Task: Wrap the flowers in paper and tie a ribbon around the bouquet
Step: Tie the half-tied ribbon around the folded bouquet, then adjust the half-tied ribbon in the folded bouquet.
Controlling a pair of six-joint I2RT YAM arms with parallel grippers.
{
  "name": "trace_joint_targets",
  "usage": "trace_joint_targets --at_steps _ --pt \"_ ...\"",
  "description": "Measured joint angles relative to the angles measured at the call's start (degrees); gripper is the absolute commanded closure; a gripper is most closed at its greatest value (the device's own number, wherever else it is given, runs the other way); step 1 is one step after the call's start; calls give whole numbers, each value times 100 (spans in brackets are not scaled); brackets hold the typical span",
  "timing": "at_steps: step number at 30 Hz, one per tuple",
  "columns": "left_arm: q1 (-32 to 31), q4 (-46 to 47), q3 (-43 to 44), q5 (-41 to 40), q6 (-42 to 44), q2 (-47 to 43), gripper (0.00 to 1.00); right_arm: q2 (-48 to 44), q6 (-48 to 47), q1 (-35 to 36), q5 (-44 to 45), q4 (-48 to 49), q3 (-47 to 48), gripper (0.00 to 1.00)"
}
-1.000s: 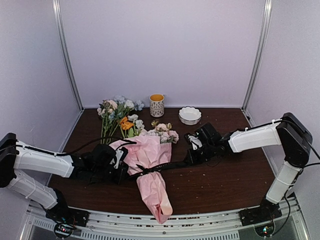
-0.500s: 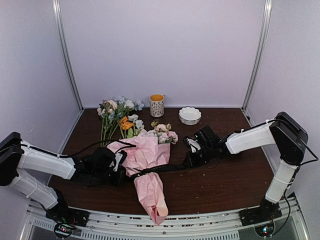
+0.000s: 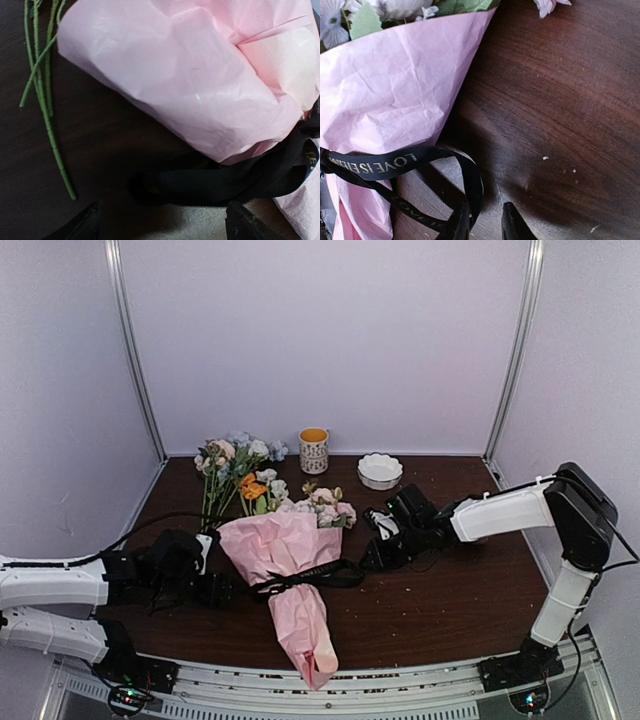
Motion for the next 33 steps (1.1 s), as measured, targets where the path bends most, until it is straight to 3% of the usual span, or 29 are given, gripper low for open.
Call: trace_joint_targets --at_steps 3,9,13,20,24,29,31,33 --pt "0 -603 188 -332 4 -177 12 -192 -24 0 149 -157 33 73" --pt "-44 -887 551 -245 619 -345 32 -439 -271 280 354 -496 426 69" --pt "-479 -367 717 302 1655 -278 19 -448 -396 645 282 -494 675 69" --pt "-588 101 1462 1368 3097 949 19 -450 -387 699 157 -452 680 68" --pt "-466 20 1893 1602 3593 1641 33 -450 -385 686 149 -413 605 67" --pt "-317 -289 2520 1853 4079 2225 63 -452 -382 686 125 -365 472 67" --pt "-315 -391 2686 1897 4212 2356 64 -455 -385 686 122 -361 422 67" --pt "-317 -610 2826 1937 4321 2468 59 -466 -387 686 118 -356 378 67"
